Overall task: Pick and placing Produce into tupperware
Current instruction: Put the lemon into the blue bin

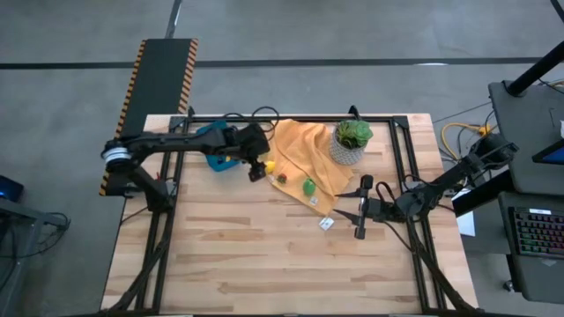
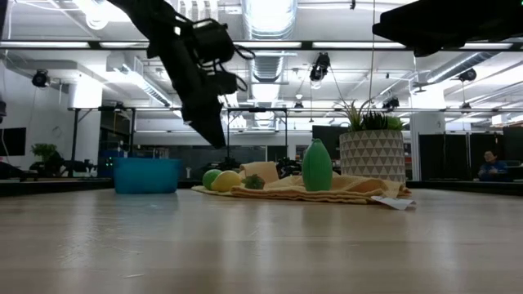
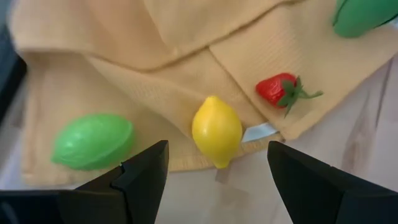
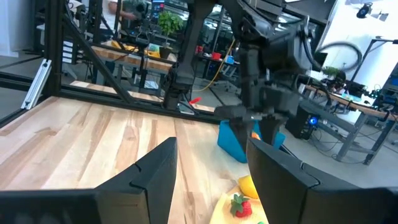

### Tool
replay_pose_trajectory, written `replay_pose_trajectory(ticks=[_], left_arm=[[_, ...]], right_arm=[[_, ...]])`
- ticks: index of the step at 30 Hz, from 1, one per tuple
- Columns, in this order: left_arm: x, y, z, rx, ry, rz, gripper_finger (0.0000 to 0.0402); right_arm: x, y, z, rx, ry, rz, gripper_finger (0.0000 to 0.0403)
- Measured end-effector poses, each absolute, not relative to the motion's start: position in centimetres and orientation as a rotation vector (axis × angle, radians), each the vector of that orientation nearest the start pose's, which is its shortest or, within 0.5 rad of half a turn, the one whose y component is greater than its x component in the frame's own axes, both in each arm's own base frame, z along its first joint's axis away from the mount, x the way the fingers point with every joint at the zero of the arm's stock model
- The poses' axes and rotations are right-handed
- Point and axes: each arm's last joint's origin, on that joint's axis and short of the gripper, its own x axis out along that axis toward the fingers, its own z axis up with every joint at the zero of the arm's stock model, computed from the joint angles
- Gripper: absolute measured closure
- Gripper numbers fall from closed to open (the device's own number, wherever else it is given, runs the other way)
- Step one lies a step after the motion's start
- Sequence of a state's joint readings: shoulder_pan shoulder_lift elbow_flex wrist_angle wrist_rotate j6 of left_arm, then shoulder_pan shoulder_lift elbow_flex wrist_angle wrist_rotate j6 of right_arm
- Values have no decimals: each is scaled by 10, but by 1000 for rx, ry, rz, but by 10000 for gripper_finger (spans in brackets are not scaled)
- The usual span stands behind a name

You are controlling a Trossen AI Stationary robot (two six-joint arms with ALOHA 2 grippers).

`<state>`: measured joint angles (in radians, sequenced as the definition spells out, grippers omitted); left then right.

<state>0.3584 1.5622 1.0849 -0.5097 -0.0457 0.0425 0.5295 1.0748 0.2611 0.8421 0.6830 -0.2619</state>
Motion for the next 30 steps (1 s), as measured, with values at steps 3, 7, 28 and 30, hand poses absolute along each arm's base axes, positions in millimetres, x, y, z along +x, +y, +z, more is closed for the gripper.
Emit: replay_pose_trajectory(ticks=[3,7,28,30], left_arm=[[300,116,219,-181,1009,373,143],[307,116,216,-275,994,325,143],[307,123,216,-394,948,468,143],[307,122,214,-402,952,448,143]], right_arm=[[179,83,201,-245,-3,-156,216],[179,83,201,-245,-3,-156,216],[179,83,202,-237,-4,-156,216],[179,83,202,-237,-4,-156,216]])
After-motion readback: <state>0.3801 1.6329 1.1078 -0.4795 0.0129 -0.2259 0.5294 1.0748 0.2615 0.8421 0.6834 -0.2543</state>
